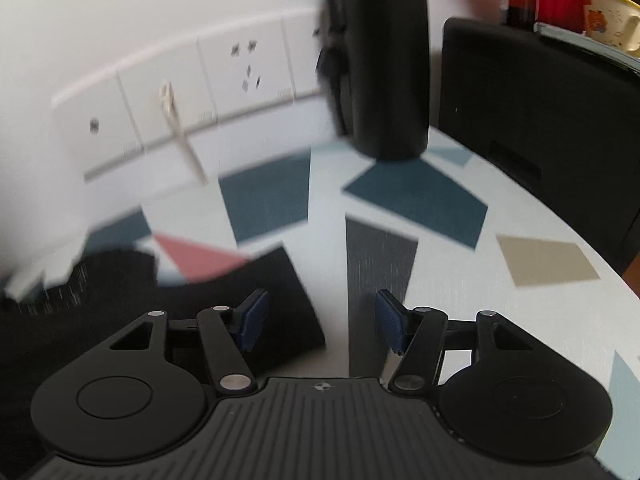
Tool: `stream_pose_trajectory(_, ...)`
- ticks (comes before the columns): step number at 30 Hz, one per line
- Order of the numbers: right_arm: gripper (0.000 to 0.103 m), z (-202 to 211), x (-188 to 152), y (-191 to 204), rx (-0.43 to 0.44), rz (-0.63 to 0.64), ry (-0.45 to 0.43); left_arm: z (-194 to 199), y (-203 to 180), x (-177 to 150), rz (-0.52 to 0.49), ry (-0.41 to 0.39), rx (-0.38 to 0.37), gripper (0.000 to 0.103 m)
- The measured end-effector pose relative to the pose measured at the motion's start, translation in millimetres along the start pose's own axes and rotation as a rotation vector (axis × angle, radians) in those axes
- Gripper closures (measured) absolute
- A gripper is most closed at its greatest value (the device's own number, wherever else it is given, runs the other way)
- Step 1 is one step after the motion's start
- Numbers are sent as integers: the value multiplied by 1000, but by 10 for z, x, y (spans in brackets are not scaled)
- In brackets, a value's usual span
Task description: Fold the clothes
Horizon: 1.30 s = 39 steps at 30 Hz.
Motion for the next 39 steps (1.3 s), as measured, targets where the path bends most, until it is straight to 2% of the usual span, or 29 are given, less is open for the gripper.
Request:
stream_pose_trajectory(1, 78, 6, -19, -2, -5, -13, -6, -41, -3, -25, -5, 18, -2, 15)
stream_pose_trajectory(4, 91, 19, -46, 41, 56, -72, 5, -89, 16, -80, 3, 34, -2, 9)
stream_pose_trajectory(6, 95, 42, -43, 78, 73, -76, -1, -83, 36, -91, 11, 40, -1, 9)
stream_pose_trajectory(9, 96, 186, 51, 156, 108, -67, -69, -36, 77, -78, 20, 37, 5, 10)
stream_pose_trajectory(12, 98, 376, 158, 357, 201, -52, -124, 16, 123, -59, 41, 31, 11, 11)
stream_pose_trajectory(14, 99, 523, 200, 591, 277, 7, -162, 37, 152, -52, 52, 32, 14, 11)
stream_pose_trajectory(18, 99, 684, 106, 1126, 424, 136, -157, 60, 189, -68, 65, 39, 17, 11)
stream_pose_trajectory(21, 99, 636, -8, 1257, 365, 191, -131, 79, 212, -95, 71, 45, 17, 11)
stream_pose_trajectory(22, 94, 600, -17, 1192, 328, 165, -130, 79, 216, -110, 73, 48, 16, 11)
stream_pose_trajectory(23, 88, 562, -22, 1107, 288, 131, -130, 75, 220, -128, 75, 54, 15, 11)
stream_pose_trajectory(24, 69, 501, -29, 989, 236, 105, -120, 68, 222, -146, 77, 58, 15, 11)
stream_pose_trajectory(25, 54, 439, -37, 865, 181, 80, -109, 57, 221, -164, 77, 61, 15, 11)
stream_pose_trajectory(26, 53, 379, -47, 740, 127, 55, -97, 46, 220, -181, 77, 65, 14, 11)
stream_pose_trajectory(29, 53, 219, -86, 365, -36, -19, -63, 13, 203, -214, 83, 74, 13, 11)
stream_pose_trajectory(33, 54, 156, -120, 340, -51, -3, -52, -7, 175, -232, 69, 75, 17, 10)
stream_pose_trajectory(35, 71, 127, -137, 338, -55, 8, -47, -15, 184, -241, 71, 78, 15, 9)
stream_pose_trajectory(36, 83, 113, -145, 337, -57, 13, -45, -20, 188, -246, 72, 80, 14, 9)
stream_pose_trajectory(39, 91, 124, -137, 370, -56, 39, -63, -18, 193, -252, 77, 83, 11, 9)
Point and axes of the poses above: each gripper's, at about its wrist camera, not at the fingertips, and z roughly against the way its jaws point, y to its left, x to its top, the point moved 10 cm from there along -z, roughly the way its jaws point
